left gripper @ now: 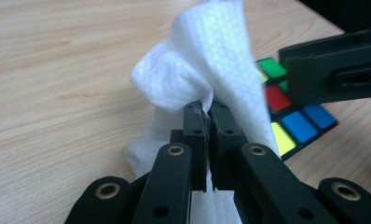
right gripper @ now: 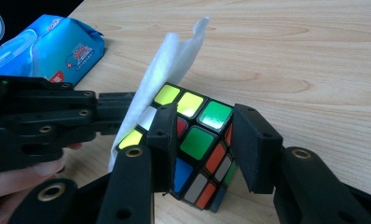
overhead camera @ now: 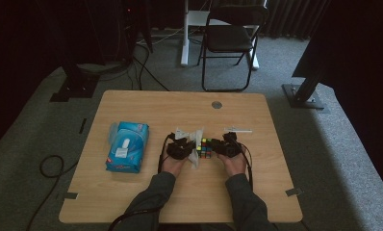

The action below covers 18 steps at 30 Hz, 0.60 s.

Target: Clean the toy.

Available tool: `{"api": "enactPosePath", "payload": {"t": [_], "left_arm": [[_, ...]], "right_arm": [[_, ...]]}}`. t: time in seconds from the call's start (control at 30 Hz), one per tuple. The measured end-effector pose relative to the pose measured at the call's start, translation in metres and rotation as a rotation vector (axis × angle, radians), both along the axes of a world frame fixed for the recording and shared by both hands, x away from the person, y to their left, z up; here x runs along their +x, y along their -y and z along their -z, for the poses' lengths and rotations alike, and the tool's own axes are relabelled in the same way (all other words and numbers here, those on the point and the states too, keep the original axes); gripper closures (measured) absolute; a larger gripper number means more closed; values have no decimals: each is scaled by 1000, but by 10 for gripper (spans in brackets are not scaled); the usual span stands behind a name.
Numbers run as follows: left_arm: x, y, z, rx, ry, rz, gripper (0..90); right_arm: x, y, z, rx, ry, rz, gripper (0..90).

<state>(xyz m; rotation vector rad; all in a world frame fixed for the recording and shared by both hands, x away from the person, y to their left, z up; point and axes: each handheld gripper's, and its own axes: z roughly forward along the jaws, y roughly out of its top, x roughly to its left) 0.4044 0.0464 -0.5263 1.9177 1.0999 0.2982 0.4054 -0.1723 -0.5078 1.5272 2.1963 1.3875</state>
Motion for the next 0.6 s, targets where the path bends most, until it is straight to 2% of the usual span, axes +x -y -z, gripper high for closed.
{"api": "enactPosePath", "payload": {"t": [0.13, 0.23, 0.43, 0.57, 0.6], "left_arm": [[-1, -3, -6, -73, 13, -7, 870], [0, -2, -6, -65, 8, -9, 870], [4, 0, 10, -20, -66, -7, 870], [4, -1, 12, -20, -76, -4, 870], [3, -1, 7, -43, -64, -14, 870]], "right_arm": [[0, 0, 0, 1, -1, -1, 612], [0, 0, 0, 1, 0, -1, 612], [0, 0, 0, 1, 0, -3, 612], [0, 0, 0, 2, 0, -3, 612], [0, 0, 0, 2, 0, -4, 611]]}}
